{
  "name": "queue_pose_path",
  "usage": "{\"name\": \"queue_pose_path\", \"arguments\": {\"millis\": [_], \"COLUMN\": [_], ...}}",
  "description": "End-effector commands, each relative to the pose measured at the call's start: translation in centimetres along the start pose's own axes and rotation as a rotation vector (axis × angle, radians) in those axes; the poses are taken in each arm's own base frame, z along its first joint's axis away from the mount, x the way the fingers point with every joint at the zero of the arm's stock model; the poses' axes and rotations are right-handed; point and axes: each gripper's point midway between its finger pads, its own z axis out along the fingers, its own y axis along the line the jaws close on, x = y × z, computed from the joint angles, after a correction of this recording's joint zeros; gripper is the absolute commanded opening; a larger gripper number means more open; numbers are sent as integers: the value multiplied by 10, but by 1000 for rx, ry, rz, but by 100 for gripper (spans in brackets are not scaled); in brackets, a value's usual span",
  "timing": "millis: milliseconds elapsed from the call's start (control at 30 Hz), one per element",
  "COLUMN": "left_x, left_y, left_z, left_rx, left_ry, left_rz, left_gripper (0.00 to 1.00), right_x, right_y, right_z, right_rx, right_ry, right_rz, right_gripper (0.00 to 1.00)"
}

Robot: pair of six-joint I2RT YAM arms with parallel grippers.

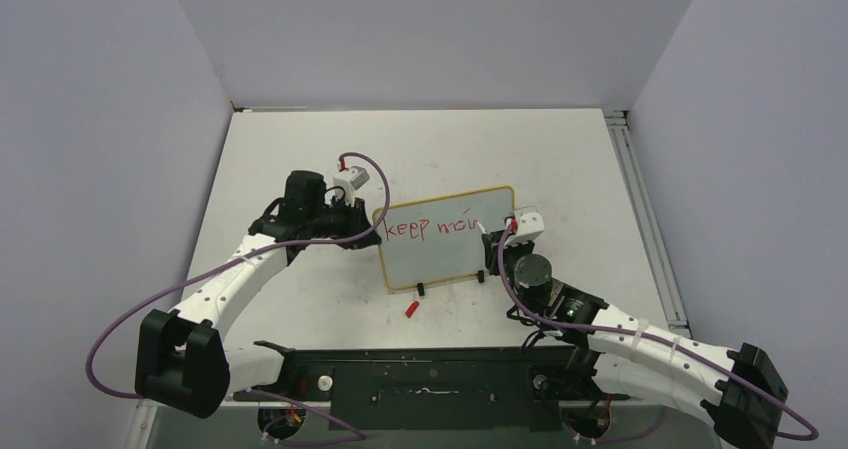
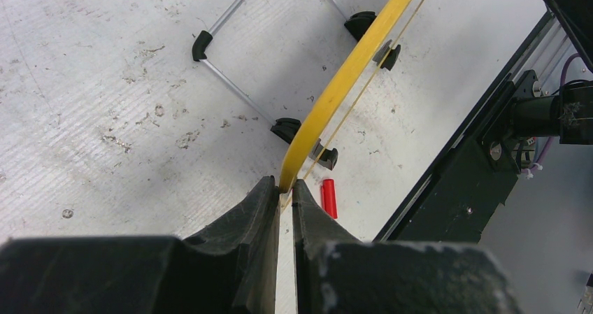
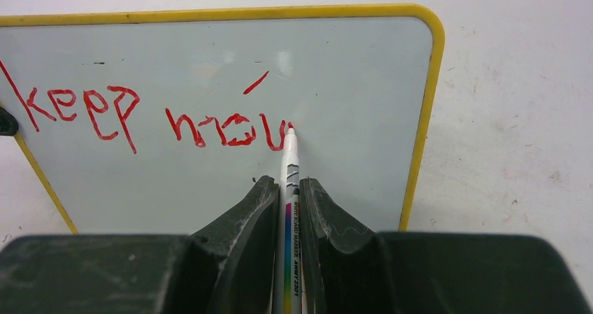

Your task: Write a sentence on the whiteboard

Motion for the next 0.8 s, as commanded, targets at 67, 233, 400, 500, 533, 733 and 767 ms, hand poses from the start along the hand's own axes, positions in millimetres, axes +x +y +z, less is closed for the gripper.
{"name": "queue_pose_path", "arguments": {"millis": [67, 233, 400, 500, 533, 733, 767], "left_x": [-16, -17, -16, -17, -17, -17, -17], "left_y": [-4, -4, -4, -4, -4, -4, -4], "left_z": [-4, -4, -4, -4, -4, -4, -4], "left_rx": [-3, -3, -3, -3, -3, -6, -6], "left_ry": [-34, -35, -34, -36, -35, -35, -35], "left_rz": [23, 22, 20, 21, 21, 21, 20], "left_gripper": [0, 0, 0, 0, 0, 0, 0], "right_x": [0, 4, 7, 8, 7, 4, 2], "right_y": [-6, -7, -7, -7, -7, -6, -6], "right_z": [-2, -3, -4, -4, -4, -4, -5], "right_rx": [26, 27, 26, 26, 26, 22, 20], "right_ry": [-14, -6, 1, 3, 2, -3, -7], "right_rz": [43, 45, 46, 47, 47, 49, 52], "right_gripper": [5, 5, 5, 5, 5, 5, 5]}}
